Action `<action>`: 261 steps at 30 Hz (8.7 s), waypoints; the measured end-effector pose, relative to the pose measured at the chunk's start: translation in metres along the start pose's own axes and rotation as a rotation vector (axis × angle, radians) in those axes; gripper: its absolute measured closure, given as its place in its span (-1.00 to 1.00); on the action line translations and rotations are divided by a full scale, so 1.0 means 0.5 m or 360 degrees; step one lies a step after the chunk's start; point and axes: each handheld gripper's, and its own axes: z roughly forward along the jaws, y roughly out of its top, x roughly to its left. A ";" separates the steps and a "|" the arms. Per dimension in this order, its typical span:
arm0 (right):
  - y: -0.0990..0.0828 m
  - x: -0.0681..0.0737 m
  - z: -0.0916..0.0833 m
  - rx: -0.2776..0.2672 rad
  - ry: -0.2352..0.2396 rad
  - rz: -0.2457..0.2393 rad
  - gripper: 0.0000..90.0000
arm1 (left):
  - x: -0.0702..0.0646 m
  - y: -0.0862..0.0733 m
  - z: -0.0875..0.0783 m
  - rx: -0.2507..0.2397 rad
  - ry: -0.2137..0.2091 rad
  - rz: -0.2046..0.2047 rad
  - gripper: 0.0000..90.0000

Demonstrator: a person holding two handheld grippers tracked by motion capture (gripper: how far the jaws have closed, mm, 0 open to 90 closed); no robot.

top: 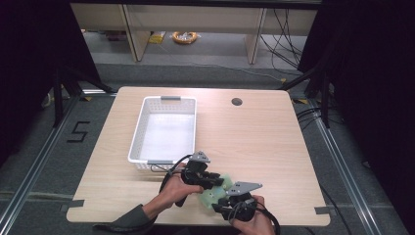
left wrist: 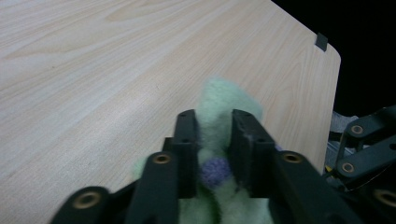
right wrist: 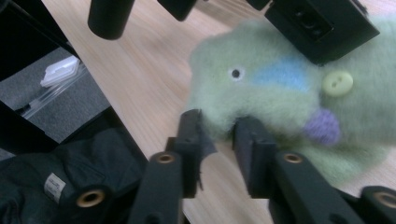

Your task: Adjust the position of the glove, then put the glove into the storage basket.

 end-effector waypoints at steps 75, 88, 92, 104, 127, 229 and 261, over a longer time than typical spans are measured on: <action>-0.032 -0.090 -0.039 -0.0254 -0.0123 0.0220 0.31 | 0.029 -0.093 -0.118 -0.0078 0.0032 -0.0144 0.33; -0.021 -0.092 -0.012 -0.0160 -0.0179 0.0269 -0.05 | 0.017 -0.110 -0.078 -0.0003 0.0037 -0.0380 -0.22; -0.021 -0.103 0.001 -0.0114 -0.0156 0.0293 -0.02 | 0.025 -0.111 -0.064 0.0002 0.0023 -0.0405 -0.19; -0.030 -0.112 0.013 -0.0106 -0.0056 0.0328 0.31 | 0.027 -0.127 -0.046 -0.0028 -0.0083 -0.0399 0.30; -0.007 -0.080 -0.007 -0.0180 0.0015 0.0207 0.56 | 0.001 -0.128 -0.100 -0.0121 -0.0067 -0.0253 0.68; 0.408 -0.074 0.264 0.0249 0.0030 0.0190 0.53 | 0.316 -0.010 -0.302 0.0152 0.0400 -0.0505 0.58; 0.434 -0.067 0.198 0.0154 -0.0085 0.0029 -0.09 | 0.250 0.028 -0.317 -0.0044 0.0473 -0.0419 -0.11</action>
